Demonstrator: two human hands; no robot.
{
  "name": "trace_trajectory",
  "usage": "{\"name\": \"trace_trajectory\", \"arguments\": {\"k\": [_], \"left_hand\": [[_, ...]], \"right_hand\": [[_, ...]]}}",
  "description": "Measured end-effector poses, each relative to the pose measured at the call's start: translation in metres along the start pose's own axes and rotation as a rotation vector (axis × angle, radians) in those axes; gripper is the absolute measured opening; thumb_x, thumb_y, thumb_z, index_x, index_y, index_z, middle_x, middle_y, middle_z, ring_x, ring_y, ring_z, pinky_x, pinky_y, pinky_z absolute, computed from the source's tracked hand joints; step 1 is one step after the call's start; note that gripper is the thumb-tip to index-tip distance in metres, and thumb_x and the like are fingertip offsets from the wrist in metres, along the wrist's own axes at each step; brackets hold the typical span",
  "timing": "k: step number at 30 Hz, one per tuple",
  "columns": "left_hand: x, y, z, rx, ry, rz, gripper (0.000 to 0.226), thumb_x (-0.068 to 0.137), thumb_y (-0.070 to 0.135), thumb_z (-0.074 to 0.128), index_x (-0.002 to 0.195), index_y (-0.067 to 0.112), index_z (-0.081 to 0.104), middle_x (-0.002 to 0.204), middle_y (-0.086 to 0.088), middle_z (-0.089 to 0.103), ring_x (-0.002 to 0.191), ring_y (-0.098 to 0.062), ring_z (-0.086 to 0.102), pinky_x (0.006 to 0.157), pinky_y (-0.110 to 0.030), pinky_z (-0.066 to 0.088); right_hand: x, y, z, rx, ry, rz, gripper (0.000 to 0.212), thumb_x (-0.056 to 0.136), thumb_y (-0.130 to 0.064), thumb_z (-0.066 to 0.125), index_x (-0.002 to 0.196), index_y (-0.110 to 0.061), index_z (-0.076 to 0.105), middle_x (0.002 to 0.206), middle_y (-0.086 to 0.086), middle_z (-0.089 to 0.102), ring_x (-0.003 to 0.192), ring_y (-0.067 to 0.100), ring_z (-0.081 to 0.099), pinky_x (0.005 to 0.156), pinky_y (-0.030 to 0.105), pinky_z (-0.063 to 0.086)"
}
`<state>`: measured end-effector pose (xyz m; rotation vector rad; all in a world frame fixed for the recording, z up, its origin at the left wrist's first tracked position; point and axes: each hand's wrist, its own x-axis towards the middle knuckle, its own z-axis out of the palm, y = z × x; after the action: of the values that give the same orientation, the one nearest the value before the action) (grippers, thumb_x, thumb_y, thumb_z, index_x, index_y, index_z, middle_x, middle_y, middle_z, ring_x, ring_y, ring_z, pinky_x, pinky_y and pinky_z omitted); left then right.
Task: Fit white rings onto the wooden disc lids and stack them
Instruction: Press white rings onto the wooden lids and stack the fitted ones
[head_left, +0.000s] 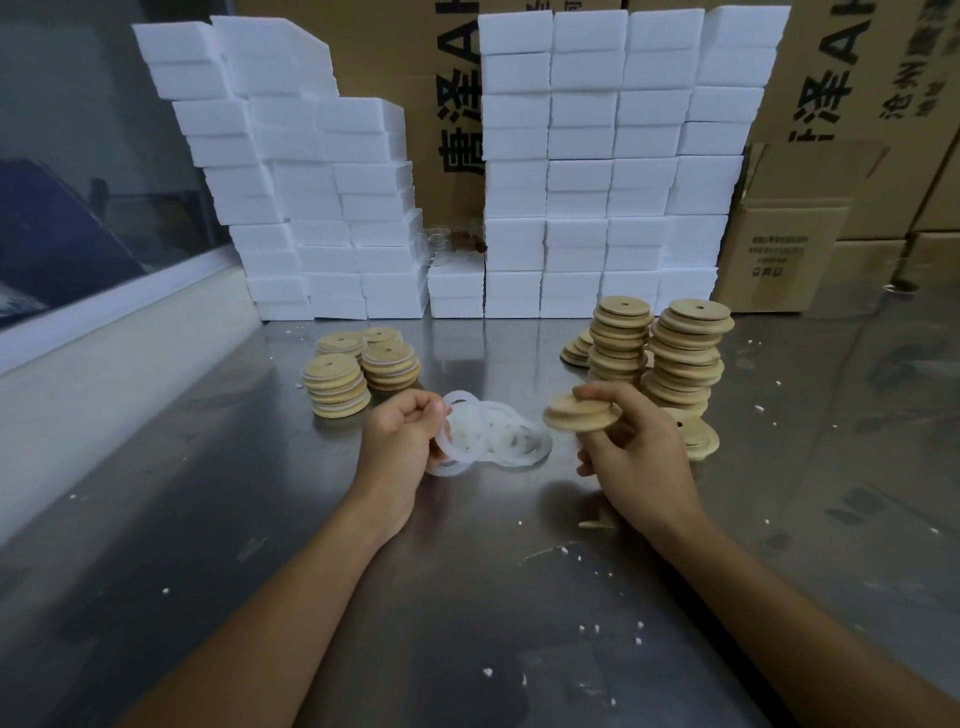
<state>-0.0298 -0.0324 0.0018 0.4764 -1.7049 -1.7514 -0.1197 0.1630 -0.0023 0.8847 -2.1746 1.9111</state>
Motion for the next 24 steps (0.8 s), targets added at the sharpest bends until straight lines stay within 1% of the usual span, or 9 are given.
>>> {"name": "trace_trajectory", "arguments": {"k": [2, 4, 6, 9, 12, 14, 17, 21, 24], "left_hand": [[-0.004, 0.001, 0.000, -0.021, -0.023, -0.014, 0.029, 0.099, 0.006, 0.048, 0.074, 0.010, 0.060, 0.060, 0.000, 0.056, 0.054, -0.009, 0.051, 0.046, -0.020, 0.040], [-0.009, 0.004, 0.001, -0.048, -0.046, -0.012, 0.031, 0.100, 0.005, 0.045, 0.071, 0.010, 0.057, 0.058, -0.001, 0.052, 0.053, -0.011, 0.048, 0.046, -0.020, 0.038], [-0.013, 0.006, 0.002, -0.044, -0.065, -0.001, 0.032, 0.100, 0.004, 0.045, 0.070, 0.011, 0.056, 0.058, 0.000, 0.051, 0.056, -0.013, 0.046, 0.049, -0.022, 0.036], [-0.018, 0.008, 0.002, -0.030, -0.111, 0.028, 0.030, 0.099, 0.005, 0.048, 0.071, 0.010, 0.059, 0.070, -0.006, 0.056, 0.068, -0.020, 0.050, 0.054, -0.028, 0.038], [-0.022, 0.006, 0.004, 0.046, -0.155, 0.067, 0.027, 0.098, 0.011, 0.053, 0.074, 0.015, 0.065, 0.076, -0.016, 0.059, 0.071, -0.030, 0.053, 0.063, -0.040, 0.045], [-0.024, 0.005, 0.010, 0.093, -0.197, 0.095, 0.029, 0.098, 0.014, 0.054, 0.075, 0.024, 0.068, 0.080, -0.017, 0.064, 0.068, -0.033, 0.059, 0.064, -0.043, 0.050], [-0.028, 0.002, 0.020, 0.182, -0.233, 0.143, 0.029, 0.099, 0.016, 0.052, 0.075, 0.028, 0.064, 0.084, -0.014, 0.066, 0.065, -0.026, 0.065, 0.055, -0.038, 0.055], [-0.033, 0.000, 0.030, 0.185, -0.251, 0.126, 0.018, 0.101, 0.016, 0.049, 0.084, 0.015, 0.056, 0.085, -0.011, 0.065, 0.065, -0.039, 0.068, 0.055, -0.050, 0.059], [-0.035, 0.002, 0.033, 0.182, -0.231, 0.118, 0.017, 0.101, 0.014, 0.049, 0.084, 0.012, 0.053, 0.096, -0.015, 0.060, 0.064, -0.029, 0.067, 0.047, -0.041, 0.058]], "right_hand": [[0.000, -0.002, 0.000, 0.045, -0.008, 0.064, 0.040, 0.085, 0.006, 0.056, 0.109, -0.024, 0.067, 0.089, 0.000, 0.071, 0.069, 0.016, 0.067, 0.060, 0.029, 0.058], [0.000, -0.005, -0.001, 0.105, -0.055, 0.106, 0.036, 0.083, -0.006, 0.056, 0.110, -0.028, 0.068, 0.097, -0.002, 0.072, 0.077, 0.014, 0.067, 0.060, 0.025, 0.055], [-0.002, -0.008, 0.000, 0.127, -0.107, 0.118, 0.032, 0.082, -0.023, 0.055, 0.110, -0.031, 0.069, 0.103, -0.008, 0.071, 0.083, 0.011, 0.067, 0.061, 0.026, 0.054], [-0.006, -0.010, 0.003, 0.053, -0.154, 0.074, 0.021, 0.099, -0.033, 0.055, 0.113, -0.029, 0.071, 0.108, -0.011, 0.070, 0.096, 0.014, 0.065, 0.072, 0.038, 0.057], [-0.009, -0.011, 0.007, -0.011, -0.230, 0.021, 0.035, 0.093, -0.054, 0.054, 0.113, -0.032, 0.071, 0.106, -0.010, 0.070, 0.094, 0.018, 0.064, 0.080, 0.048, 0.055], [-0.012, -0.013, 0.010, -0.037, -0.260, -0.024, 0.038, 0.086, -0.062, 0.056, 0.109, -0.036, 0.071, 0.102, -0.013, 0.071, 0.091, 0.015, 0.065, 0.079, 0.043, 0.055], [-0.012, -0.011, 0.014, -0.101, -0.227, -0.122, 0.019, 0.092, -0.044, 0.065, 0.100, -0.028, 0.072, 0.091, -0.010, 0.072, 0.086, 0.015, 0.066, 0.078, 0.045, 0.055], [-0.011, -0.007, 0.014, -0.112, -0.224, -0.165, 0.016, 0.097, -0.033, 0.060, 0.096, -0.021, 0.070, 0.082, -0.007, 0.069, 0.081, 0.015, 0.065, 0.073, 0.047, 0.054], [-0.011, -0.006, 0.014, -0.110, -0.219, -0.157, 0.014, 0.098, -0.031, 0.060, 0.096, -0.021, 0.069, 0.083, -0.006, 0.069, 0.082, 0.015, 0.065, 0.075, 0.047, 0.054]]}}
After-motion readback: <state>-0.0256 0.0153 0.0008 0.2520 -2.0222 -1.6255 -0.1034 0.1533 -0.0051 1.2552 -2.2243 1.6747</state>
